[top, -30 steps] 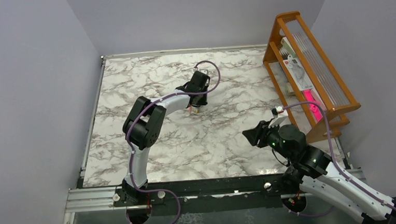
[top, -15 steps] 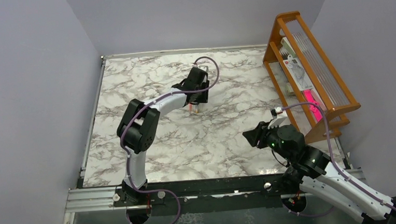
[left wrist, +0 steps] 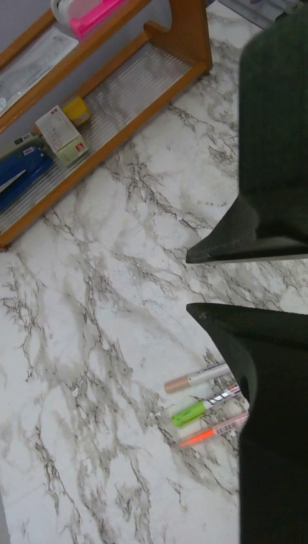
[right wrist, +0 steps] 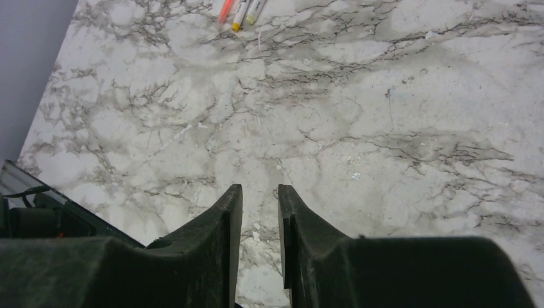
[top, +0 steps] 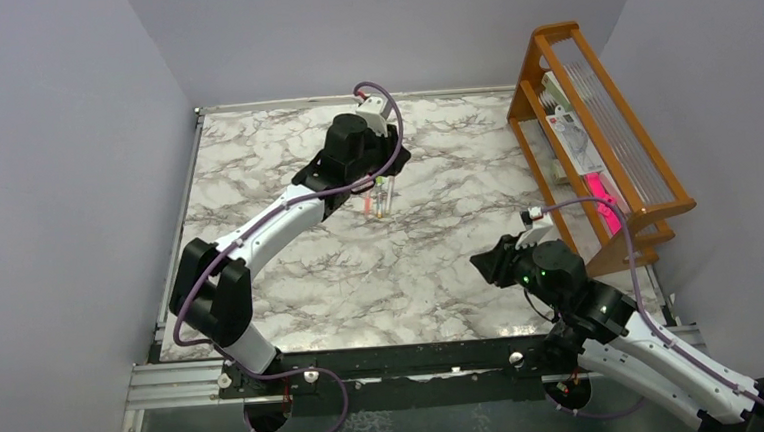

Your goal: Insert the pens into the pen caps

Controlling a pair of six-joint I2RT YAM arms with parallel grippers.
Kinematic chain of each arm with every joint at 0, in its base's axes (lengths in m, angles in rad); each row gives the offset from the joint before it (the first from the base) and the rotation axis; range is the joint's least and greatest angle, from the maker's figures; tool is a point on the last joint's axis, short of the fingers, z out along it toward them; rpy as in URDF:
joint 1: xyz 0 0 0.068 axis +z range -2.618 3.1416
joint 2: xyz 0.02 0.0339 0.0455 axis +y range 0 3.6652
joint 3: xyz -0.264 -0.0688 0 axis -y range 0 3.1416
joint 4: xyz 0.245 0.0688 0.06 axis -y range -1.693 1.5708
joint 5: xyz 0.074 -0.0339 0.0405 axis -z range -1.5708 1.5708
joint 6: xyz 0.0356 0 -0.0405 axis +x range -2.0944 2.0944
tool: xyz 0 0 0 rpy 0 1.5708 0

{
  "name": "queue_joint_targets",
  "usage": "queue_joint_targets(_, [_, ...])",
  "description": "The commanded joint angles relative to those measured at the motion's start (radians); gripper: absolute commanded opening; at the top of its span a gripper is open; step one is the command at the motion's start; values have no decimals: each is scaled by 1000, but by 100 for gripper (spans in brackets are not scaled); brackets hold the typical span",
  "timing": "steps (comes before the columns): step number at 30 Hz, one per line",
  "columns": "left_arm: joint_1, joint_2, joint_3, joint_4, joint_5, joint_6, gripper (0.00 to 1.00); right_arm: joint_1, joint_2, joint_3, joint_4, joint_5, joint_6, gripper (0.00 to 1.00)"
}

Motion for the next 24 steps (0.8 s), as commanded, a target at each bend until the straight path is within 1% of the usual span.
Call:
queue_joint_targets(1, [0, -59, -56, 59, 76, -23, 25, 4, 4, 1, 12, -9, 2, 24])
queue_joint_targets(3, [1, -121, -113, 116, 93, -52, 23, 4, 3, -1, 29, -21, -12, 25])
queue_joint_targets(4, [1, -158, -147, 142, 92, -74, 24, 3, 5, -2, 69, -54, -60, 33])
queue_joint_targets(5, [0, -197, -181, 165, 87, -97, 30, 4, 8, 3, 103, -111, -117, 43])
queue_joint_targets(6, [0, -242, -222, 184, 85, -107, 36, 4, 11, 23, 126, -157, -133, 55])
queue_joint_targets(7, [0, -288, -261, 202, 83, -111, 41, 4, 12, 34, 156, -193, -135, 67])
queue_joint_targets(8, [0, -332, -296, 209, 73, -114, 44, 4, 13, 37, 184, -193, -118, 73])
queue_joint_targets(10, [0, -412, -352, 201, 53, -115, 48, 4, 30, 44, 195, -141, -47, 79])
queue_joint_targets(11, [0, -448, -372, 185, 41, -109, 49, 4, 45, 52, 201, -147, -54, 82])
queue_joint_targets(15, [0, -548, -401, 83, -37, -81, 50, 4, 127, 89, 202, -212, -70, 85])
queue_joint_targets(17, [0, -580, -405, 43, -44, -74, 51, 4, 145, 87, 222, -239, -74, 86])
queue_joint_targets(22, [1, -616, -414, -21, -64, -54, 62, 4, 124, 39, 271, -240, -47, 88])
queue_joint_targets(24, [1, -621, -417, -33, -71, -49, 64, 4, 124, 38, 265, -242, -39, 88])
